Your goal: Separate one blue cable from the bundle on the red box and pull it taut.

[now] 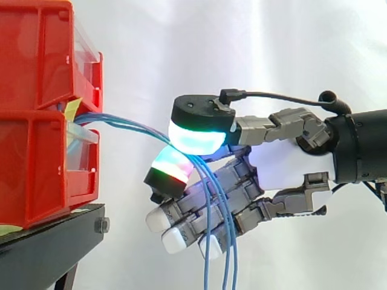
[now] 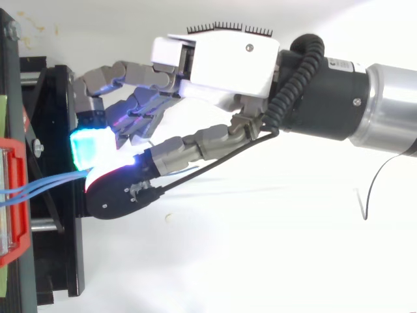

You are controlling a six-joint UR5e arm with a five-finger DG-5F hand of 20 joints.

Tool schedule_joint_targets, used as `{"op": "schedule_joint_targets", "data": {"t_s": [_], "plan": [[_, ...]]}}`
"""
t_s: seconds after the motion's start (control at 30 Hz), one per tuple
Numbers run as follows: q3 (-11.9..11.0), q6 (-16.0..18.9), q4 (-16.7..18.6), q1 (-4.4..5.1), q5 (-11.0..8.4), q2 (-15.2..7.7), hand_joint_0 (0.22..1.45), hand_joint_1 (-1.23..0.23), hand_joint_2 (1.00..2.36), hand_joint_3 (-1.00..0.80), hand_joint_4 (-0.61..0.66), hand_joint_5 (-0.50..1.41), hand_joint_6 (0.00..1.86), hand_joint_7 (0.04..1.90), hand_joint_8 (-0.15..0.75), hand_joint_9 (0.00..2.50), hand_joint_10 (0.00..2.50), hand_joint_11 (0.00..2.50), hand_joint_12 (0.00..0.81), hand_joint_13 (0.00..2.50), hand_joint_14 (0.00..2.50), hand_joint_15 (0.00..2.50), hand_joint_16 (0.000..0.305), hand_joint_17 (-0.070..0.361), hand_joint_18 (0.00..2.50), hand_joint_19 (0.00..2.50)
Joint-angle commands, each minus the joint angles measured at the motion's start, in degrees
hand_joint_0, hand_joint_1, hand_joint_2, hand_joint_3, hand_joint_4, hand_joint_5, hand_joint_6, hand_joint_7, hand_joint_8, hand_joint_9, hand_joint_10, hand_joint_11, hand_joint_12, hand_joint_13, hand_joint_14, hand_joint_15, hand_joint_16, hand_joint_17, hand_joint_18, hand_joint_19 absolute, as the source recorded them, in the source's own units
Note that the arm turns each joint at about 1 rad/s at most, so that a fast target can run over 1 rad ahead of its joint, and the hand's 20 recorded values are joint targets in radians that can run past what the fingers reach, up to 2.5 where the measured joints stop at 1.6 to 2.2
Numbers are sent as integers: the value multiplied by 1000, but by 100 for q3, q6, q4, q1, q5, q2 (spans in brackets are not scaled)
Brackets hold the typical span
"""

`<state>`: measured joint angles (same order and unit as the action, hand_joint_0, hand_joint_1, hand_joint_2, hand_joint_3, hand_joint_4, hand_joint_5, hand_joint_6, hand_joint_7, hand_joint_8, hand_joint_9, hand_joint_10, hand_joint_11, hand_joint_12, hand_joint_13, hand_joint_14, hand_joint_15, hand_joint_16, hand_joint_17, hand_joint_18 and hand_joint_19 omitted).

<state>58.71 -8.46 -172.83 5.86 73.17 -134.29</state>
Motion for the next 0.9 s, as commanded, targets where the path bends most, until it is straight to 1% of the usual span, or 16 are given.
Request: {"op": "schedule_joint_targets", "data": {"t_s": [0.0,0.17,0.23,0.3,0.6,0.73,0.87], "plan": [[1,-7,38,2,4,0,659,-644,1017,-170,271,-66,503,1218,316,776,7,198,368,720,11,287,48,108,728,511],[1,-24,47,11,-13,0,663,-625,1018,-171,290,-73,504,1120,304,738,5,160,361,700,9,279,47,106,702,515],[1,-7,38,2,-13,0,650,-595,1017,-185,307,-76,504,1079,298,727,3,133,361,690,9,274,47,107,700,524],[1,-7,38,11,-13,0,646,-590,1017,-197,298,-78,504,1064,302,727,4,131,362,687,9,280,48,107,693,528],[1,-7,30,11,-13,0,634,-600,1016,-227,287,-78,504,1113,308,736,5,169,363,684,9,283,47,106,680,533],[1,-7,30,11,-13,0,605,-637,1013,-313,275,-77,504,1138,312,743,8,195,366,685,10,289,47,107,689,541],[1,-7,30,2,-13,0,568,-666,1006,-411,269,-71,504,1222,324,774,6,223,372,693,10,293,48,109,699,535]]}}
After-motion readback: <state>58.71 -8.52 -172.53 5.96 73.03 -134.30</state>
